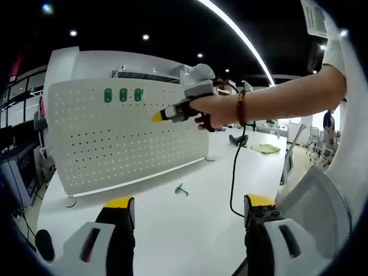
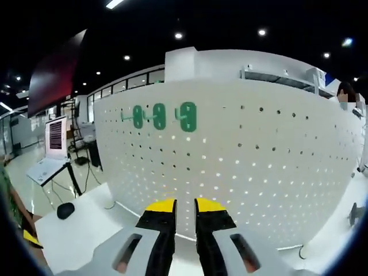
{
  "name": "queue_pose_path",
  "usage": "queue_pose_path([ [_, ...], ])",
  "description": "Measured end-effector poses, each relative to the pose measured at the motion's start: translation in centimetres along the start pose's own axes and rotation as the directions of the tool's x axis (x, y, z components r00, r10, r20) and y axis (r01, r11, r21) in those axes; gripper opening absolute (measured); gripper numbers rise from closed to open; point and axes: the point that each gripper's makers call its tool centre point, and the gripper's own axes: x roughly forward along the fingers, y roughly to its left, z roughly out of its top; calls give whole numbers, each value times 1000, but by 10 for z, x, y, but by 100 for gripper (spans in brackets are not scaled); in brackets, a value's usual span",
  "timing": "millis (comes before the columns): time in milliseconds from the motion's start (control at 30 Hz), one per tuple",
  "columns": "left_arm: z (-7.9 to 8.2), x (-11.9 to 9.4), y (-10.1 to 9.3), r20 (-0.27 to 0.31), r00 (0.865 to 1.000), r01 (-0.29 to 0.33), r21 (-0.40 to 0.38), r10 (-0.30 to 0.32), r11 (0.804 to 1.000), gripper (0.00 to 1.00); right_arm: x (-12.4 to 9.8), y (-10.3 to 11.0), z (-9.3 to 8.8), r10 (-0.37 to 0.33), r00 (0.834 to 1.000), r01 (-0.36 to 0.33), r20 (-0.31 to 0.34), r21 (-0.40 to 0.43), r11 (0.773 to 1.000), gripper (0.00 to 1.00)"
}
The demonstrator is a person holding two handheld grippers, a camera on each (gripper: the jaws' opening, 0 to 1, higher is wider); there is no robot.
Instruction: Insert the hook assembly into the mounting plate slot until the hook locks in place.
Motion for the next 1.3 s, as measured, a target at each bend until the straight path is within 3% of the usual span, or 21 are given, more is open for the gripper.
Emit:
queue_pose_path([
  [267,-2,1,-4,-11,1000,8,3,-8,1000,80,-9,1,-35,47,997,-48,-68,-8,999,11],
  [667,-1,3,-4,-16,1000,6,10,-5,1000,80,-18,-4,-56,72,991,-76,-113,-30,997,11],
  [1300,-3,-3,0,-27,999,-22,4,22,1000,79,-20,-6,-94,120,966,-139,-227,-70,988,12],
])
